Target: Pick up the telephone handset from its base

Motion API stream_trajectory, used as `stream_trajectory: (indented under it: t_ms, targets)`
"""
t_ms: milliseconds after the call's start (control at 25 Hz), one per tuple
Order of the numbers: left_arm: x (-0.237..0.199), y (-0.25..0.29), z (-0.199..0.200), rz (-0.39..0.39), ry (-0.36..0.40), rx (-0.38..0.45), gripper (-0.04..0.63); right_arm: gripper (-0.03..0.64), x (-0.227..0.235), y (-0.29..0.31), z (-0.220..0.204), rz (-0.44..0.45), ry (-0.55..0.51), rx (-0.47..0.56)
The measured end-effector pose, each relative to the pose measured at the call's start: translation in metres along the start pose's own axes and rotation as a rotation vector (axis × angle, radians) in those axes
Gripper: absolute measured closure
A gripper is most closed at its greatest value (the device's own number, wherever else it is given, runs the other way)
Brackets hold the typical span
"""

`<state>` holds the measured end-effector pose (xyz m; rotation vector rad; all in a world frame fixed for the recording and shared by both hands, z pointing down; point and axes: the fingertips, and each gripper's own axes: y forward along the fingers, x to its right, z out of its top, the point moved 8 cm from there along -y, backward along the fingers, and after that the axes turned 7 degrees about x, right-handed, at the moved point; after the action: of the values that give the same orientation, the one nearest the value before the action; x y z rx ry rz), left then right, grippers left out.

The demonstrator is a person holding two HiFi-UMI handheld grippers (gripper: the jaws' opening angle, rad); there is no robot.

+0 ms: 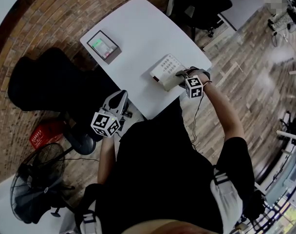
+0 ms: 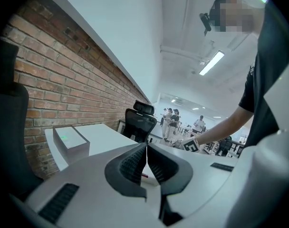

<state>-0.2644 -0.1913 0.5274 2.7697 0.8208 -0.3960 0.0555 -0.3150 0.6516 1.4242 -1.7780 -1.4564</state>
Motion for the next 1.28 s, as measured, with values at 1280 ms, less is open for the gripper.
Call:
stream_trajectory:
  t_ms: [1280]
  targets:
    - [-0.004, -0.001, 0.0, -0.098, -0.006, -0.009, 0.575, 0.41, -0.023, -0.045, 0.041, -0.479, 0.774, 0.423]
